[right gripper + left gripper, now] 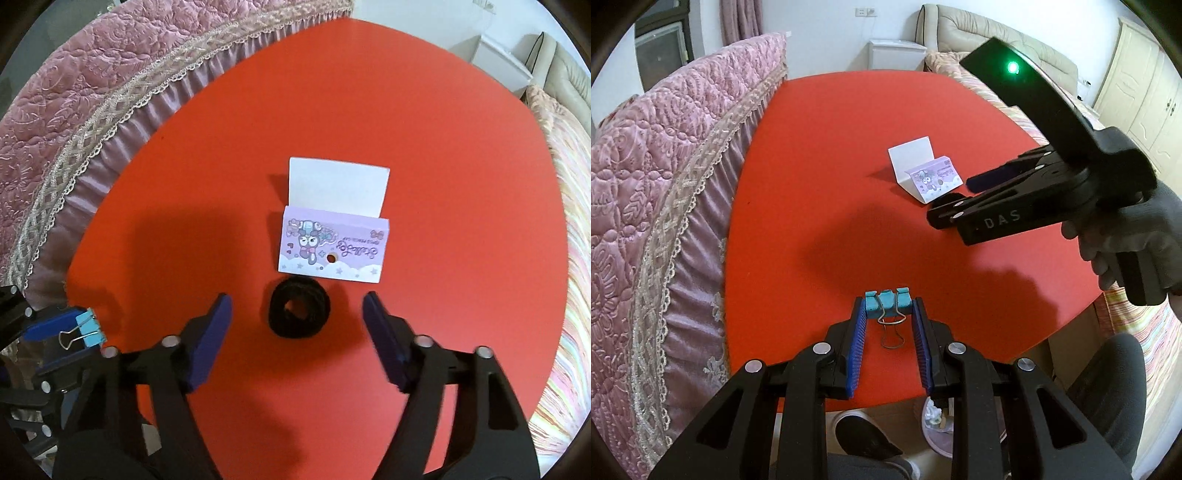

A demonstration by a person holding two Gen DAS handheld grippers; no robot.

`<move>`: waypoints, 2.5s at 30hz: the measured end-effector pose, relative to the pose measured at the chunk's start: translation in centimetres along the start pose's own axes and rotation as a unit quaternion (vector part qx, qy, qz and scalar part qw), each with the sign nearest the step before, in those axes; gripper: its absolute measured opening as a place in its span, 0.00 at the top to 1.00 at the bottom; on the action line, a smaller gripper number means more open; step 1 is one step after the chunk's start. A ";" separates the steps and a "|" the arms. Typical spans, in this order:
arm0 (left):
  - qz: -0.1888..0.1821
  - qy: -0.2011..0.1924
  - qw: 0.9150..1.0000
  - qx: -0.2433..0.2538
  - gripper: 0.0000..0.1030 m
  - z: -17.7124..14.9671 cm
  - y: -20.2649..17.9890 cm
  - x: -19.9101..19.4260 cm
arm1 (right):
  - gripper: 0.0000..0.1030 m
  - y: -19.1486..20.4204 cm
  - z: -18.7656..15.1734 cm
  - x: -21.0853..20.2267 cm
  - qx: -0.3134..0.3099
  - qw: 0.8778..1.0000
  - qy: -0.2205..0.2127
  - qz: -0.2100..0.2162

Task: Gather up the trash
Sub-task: 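Grasp the black hair tie with the right gripper while the left holds the clip, then drop the hair tie and binder clip into the pink bin with both grippers, then reach the right gripper to the white card and grasp its pink sleeve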

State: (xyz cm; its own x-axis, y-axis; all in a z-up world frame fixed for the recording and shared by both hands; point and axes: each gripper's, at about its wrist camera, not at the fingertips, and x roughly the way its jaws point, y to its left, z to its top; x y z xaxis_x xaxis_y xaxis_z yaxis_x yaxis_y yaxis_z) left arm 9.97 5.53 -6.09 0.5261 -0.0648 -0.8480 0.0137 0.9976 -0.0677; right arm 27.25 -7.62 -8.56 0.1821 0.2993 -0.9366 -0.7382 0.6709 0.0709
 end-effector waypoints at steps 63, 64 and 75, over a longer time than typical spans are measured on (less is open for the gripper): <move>-0.085 -0.034 0.993 0.076 0.76 -9.7 -9.0 -6.9 | 0.10 3.1 -28.3 -11.9 0.098 0.987 -0.116 0.045; -0.088 -0.031 0.992 0.081 0.76 -9.7 -9.3 -6.9 | 0.09 2.9 -28.4 -12.2 0.101 0.987 -0.118 0.039; -0.136 -0.002 0.984 0.112 0.29 -10.2 -12.0 -5.9 | 0.08 0.5 -29.7 -14.3 0.138 0.980 -0.142 0.009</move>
State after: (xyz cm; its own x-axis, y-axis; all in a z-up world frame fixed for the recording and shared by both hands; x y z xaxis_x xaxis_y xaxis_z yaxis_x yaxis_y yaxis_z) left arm -1.98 -6.34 -5.67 0.4805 -0.3300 -0.8126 0.3414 0.9238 -0.1733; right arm 5.00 -31.74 -5.28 0.3736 0.4634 -0.8036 -0.5461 0.8101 0.2133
